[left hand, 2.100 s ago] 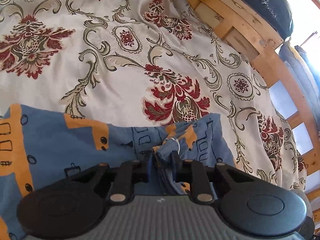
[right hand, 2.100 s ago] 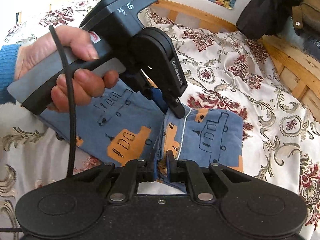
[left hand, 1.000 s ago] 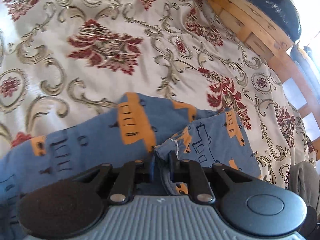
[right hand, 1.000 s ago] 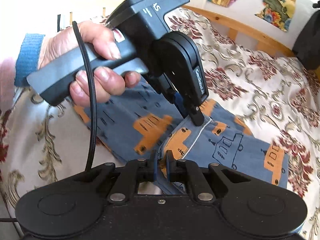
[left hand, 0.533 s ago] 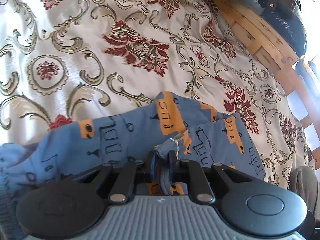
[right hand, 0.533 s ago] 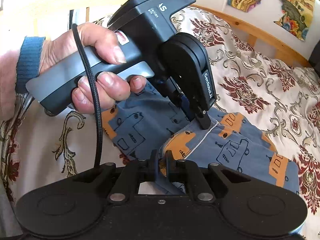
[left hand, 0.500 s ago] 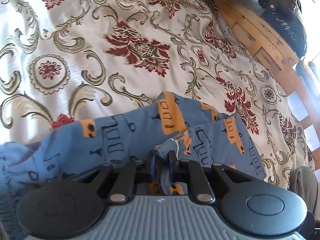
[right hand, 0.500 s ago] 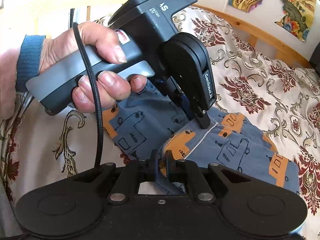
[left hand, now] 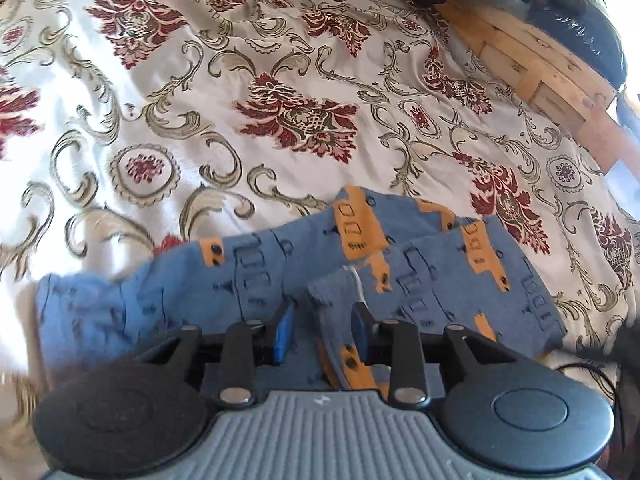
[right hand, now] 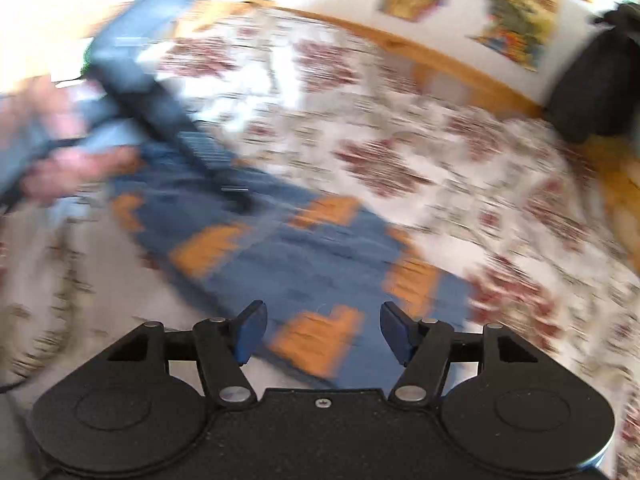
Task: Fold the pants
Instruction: 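Open both grippers and release the folded pants onto the bed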
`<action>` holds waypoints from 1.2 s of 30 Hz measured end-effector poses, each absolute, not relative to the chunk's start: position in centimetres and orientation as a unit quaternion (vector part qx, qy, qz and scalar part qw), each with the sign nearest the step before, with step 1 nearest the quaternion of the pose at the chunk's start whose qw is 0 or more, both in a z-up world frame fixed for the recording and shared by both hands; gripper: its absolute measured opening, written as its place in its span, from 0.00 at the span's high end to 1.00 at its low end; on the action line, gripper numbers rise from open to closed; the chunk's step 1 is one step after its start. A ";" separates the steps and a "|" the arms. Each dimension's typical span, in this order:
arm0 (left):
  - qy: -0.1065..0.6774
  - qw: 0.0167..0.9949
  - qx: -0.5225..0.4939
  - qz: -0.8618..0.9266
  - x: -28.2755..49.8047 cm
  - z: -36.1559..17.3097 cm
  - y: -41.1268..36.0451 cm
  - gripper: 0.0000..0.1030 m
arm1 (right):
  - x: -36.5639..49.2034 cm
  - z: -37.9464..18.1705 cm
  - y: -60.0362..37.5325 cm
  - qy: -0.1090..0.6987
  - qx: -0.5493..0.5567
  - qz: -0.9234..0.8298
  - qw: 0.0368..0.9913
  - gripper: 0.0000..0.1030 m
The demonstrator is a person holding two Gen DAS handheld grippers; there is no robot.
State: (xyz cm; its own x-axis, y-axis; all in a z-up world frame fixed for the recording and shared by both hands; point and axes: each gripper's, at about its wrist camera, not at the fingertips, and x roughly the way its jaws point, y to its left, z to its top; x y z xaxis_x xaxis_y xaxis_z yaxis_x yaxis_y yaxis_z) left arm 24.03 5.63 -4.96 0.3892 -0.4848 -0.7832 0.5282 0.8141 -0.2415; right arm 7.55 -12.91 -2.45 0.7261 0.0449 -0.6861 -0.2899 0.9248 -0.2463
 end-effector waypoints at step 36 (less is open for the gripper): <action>0.498 0.848 -0.049 -0.172 16.5 -4.8 7.7 0.16 | 14.2 -5.1 -19.5 0.373 -0.064 0.101 0.920 0.26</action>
State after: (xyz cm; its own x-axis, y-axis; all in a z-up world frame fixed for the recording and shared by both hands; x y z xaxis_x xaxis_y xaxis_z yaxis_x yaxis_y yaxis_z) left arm 16.55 7.72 -4.82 0.4438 -0.3417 -0.8284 0.2431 0.9357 -0.2557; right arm 14.24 -19.46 -5.08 0.7018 0.1388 -0.6987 -0.2348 0.9711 -0.0429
